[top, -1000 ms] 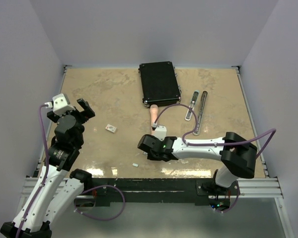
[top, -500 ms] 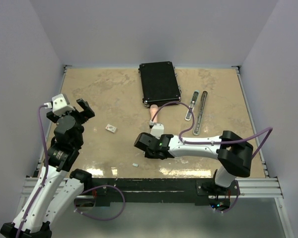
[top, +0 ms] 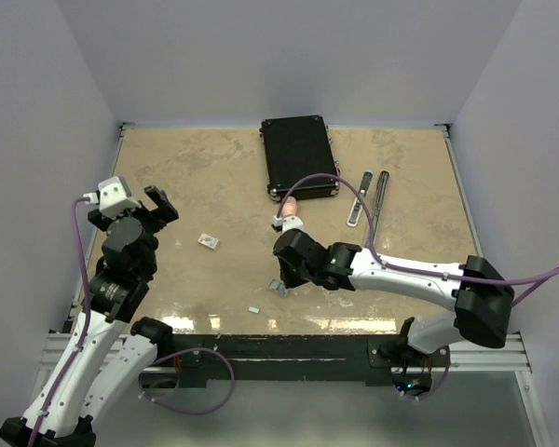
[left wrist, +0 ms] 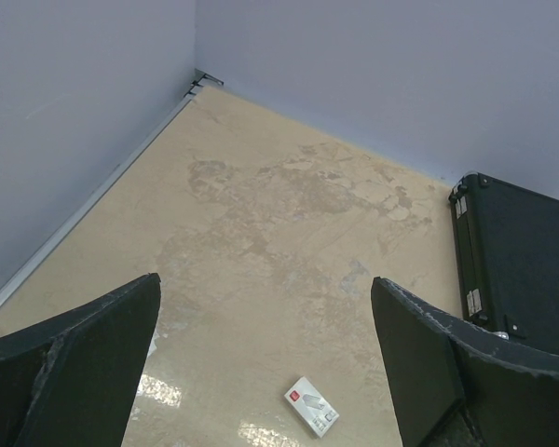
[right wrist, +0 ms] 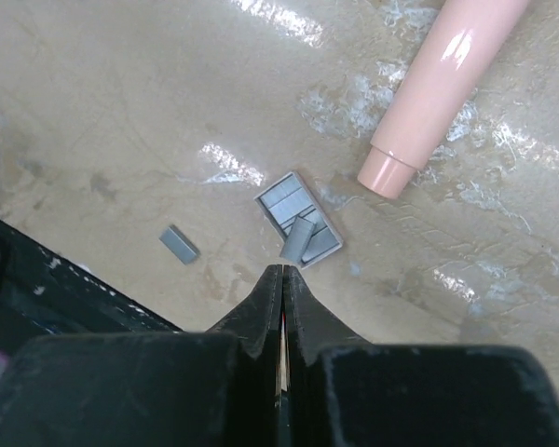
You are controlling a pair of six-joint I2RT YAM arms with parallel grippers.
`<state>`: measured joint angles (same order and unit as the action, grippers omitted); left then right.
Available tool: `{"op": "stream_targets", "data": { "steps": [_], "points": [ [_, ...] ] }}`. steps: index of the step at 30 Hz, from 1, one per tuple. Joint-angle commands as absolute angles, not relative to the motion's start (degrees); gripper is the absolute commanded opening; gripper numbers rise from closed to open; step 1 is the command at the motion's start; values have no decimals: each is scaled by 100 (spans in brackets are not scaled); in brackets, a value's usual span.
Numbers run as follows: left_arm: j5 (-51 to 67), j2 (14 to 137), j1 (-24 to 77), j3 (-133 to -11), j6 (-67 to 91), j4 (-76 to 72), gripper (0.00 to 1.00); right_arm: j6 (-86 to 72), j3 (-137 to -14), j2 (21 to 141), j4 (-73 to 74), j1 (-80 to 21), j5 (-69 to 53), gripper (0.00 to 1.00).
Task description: Unload the staples from the stapler
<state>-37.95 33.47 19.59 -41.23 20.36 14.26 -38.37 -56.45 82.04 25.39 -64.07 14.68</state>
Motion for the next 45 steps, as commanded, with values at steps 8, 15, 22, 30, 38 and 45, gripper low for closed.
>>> {"op": "stream_targets", "data": {
  "steps": [8,15,22,30,38,45],
  "points": [
    [-3946,3375,1986,-4105,1942,1204,100,-2804,-5247,8735,1811,-6161,-140,0],
    [-3973,3410,1986,-4104,1934,1213,100,-2804,-5256,9140,1749,-6152,-141,0],
    [-3981,3428,1986,-4104,1916,1204,100,-2733,-5326,9316,1696,-6152,-132,0],
    [-3981,3428,1986,-4104,1916,1204,100,-2769,-5414,9334,1696,-6152,-18,0],
    [-3973,3436,1986,-4104,1907,1187,100,-2795,-5572,9360,1749,-6152,211,0],
    [-3946,3428,1986,-4104,1907,1195,100,-2830,-5642,9343,1784,-6152,272,0]
  ]
}}
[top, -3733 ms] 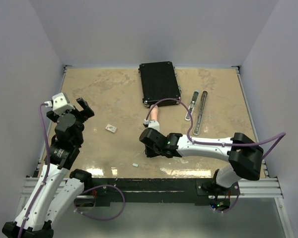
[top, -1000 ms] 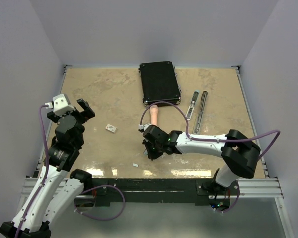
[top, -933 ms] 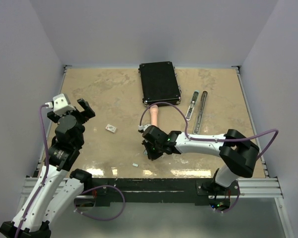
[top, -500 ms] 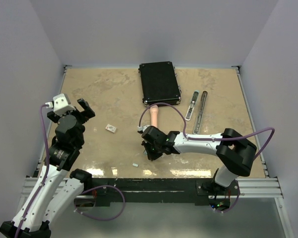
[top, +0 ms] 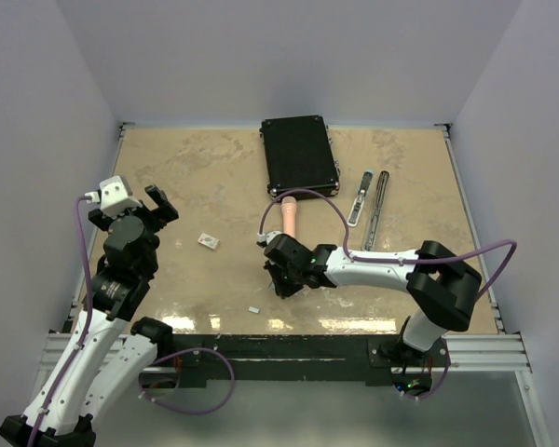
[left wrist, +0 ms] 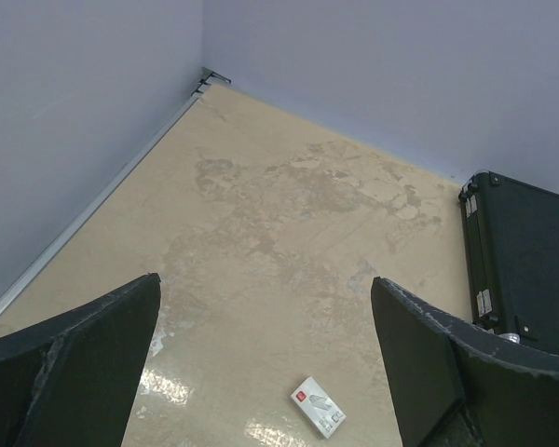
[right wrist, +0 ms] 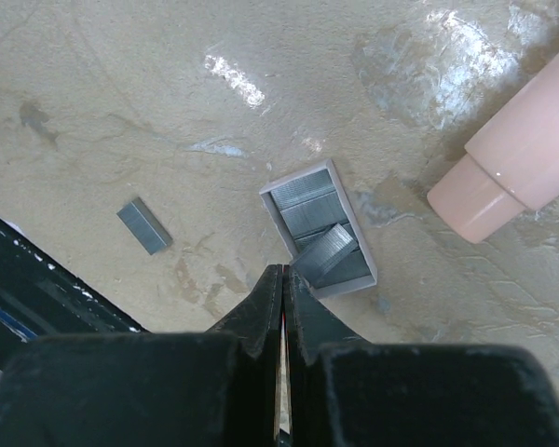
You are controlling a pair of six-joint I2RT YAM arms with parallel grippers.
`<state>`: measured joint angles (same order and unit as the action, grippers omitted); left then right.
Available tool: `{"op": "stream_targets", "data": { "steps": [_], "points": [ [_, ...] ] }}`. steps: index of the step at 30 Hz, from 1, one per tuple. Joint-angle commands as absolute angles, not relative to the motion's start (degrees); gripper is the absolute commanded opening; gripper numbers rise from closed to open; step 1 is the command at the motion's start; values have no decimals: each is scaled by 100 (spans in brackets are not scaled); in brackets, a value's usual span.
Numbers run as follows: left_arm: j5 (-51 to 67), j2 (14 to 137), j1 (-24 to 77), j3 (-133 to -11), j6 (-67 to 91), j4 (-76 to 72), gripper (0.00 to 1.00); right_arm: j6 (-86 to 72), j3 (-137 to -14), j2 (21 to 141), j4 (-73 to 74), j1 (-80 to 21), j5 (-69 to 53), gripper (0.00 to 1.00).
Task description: Unload the staples from the stapler
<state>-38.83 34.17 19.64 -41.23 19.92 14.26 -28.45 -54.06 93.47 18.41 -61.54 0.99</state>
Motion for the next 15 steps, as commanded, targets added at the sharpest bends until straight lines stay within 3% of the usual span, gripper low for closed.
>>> {"op": "stream_targets", "data": {
  "steps": [1,15],
  "points": [
    [-3938,3428,1986,-4104,1907,1195,100,-2830,-5651,9343,1784,-6152,281,0],
    [-3946,3410,1986,-4104,1916,1195,100,-2839,-5695,9431,1793,-6144,422,0]
  ]
}}
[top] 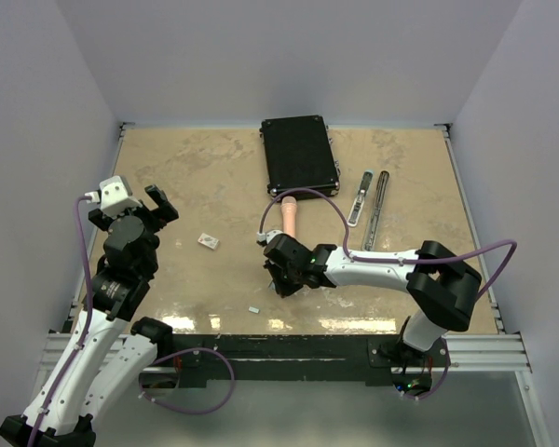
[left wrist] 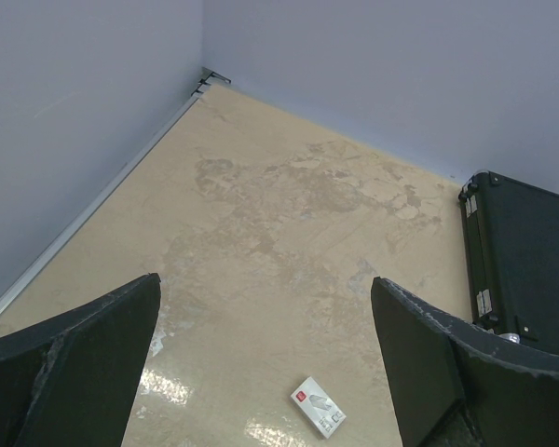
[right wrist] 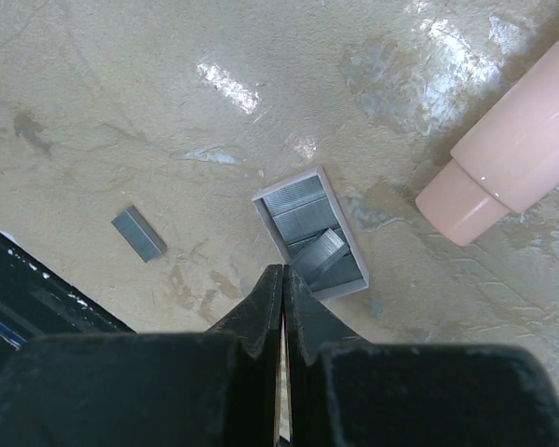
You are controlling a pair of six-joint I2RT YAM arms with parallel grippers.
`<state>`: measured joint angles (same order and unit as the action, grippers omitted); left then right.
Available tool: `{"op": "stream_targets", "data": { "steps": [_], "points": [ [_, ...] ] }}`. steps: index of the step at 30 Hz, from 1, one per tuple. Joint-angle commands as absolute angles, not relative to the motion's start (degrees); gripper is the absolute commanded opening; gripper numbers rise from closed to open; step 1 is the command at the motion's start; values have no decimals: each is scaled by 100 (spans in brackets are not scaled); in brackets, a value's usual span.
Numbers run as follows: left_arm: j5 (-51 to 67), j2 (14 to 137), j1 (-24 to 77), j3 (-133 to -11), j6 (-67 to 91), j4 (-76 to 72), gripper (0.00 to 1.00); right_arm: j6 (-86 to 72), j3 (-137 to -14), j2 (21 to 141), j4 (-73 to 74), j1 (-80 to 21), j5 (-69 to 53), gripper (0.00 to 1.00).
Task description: Unload the staples from the stapler
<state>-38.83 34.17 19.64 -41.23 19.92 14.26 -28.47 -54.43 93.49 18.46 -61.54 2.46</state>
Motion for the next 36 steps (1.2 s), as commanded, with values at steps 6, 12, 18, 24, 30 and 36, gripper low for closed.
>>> {"op": "stream_targets", "data": {
  "steps": [6,12,18,24,30,36],
  "points": [
    [-3955,3410,1986,-4104,1907,1195,100,-2839,-5739,9536,1758,-6135,413,0],
    [-3955,3419,1986,-4104,1907,1187,100,-2848,-5801,9510,1758,-6135,483,0],
    [-3964,3410,1986,-4104,1907,1195,100,-2944,-5792,9282,1784,-6135,676,0],
    [-3964,3410,1995,-4104,1907,1195,100,-3085,-5739,9115,1889,-6126,1141,0],
    [-3946,3419,1986,-4104,1916,1195,100,-3076,-5748,9035,1767,-6029,1213,0],
    [-3973,3419,1986,-4104,1916,1195,100,-3006,-5871,9299,1784,-6003,1265,0]
  ]
}}
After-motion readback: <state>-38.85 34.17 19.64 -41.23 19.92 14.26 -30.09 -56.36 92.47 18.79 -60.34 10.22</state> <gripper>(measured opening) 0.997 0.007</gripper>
